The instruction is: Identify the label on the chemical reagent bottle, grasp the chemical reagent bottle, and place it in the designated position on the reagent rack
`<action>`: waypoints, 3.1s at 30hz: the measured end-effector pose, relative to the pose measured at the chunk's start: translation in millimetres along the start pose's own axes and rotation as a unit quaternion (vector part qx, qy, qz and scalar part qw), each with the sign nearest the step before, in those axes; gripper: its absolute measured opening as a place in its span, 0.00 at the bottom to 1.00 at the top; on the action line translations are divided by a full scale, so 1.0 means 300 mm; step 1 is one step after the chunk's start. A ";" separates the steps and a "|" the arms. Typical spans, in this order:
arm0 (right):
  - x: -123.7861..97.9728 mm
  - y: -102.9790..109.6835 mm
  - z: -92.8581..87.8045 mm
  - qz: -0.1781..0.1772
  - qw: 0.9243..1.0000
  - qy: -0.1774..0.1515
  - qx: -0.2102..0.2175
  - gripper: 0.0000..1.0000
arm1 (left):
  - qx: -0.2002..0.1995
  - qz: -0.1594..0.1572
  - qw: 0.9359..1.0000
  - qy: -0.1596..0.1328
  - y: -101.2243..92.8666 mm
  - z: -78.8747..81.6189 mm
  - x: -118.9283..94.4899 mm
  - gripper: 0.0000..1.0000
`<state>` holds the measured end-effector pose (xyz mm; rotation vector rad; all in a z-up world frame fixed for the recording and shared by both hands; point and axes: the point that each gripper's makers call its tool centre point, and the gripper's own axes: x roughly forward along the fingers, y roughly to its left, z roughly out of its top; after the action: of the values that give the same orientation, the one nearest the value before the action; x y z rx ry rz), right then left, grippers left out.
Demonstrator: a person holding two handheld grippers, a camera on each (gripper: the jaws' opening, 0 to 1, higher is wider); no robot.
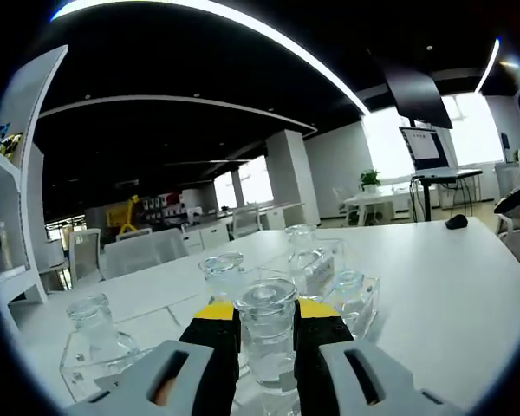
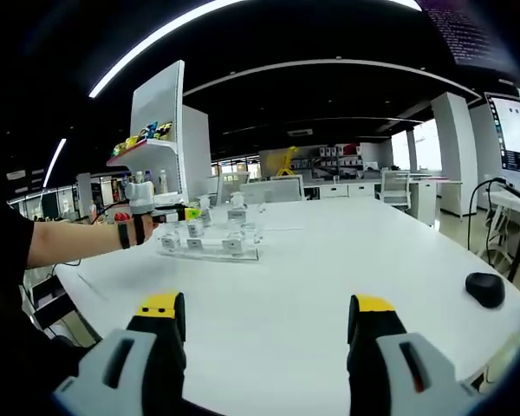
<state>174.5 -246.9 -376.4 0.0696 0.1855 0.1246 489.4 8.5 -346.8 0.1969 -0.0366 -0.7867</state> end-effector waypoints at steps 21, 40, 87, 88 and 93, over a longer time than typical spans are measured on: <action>-0.008 -0.017 -0.003 -0.003 1.000 0.000 0.002 0.73 | 0.001 0.007 1.000 -0.002 -0.010 -0.024 0.005 0.23; -0.009 -0.016 -0.007 -0.003 1.000 -0.002 0.005 0.73 | -0.010 0.012 1.000 0.009 -0.004 -0.072 0.005 0.23; -0.003 0.001 -0.006 -0.001 1.000 0.004 0.000 0.73 | -0.021 0.001 0.998 0.053 -0.005 -0.170 0.027 0.23; -0.003 0.002 -0.006 0.000 1.000 0.005 0.000 0.73 | -0.022 0.001 0.998 0.052 -0.004 -0.168 0.023 0.23; -0.010 -0.002 0.002 0.001 1.000 0.000 -0.001 0.73 | -0.025 0.003 0.998 0.052 -0.010 -0.167 0.014 0.23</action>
<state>171.8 -248.0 -375.4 0.0671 0.1859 0.1276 495.7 11.6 -396.7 0.1909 0.0815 -0.7704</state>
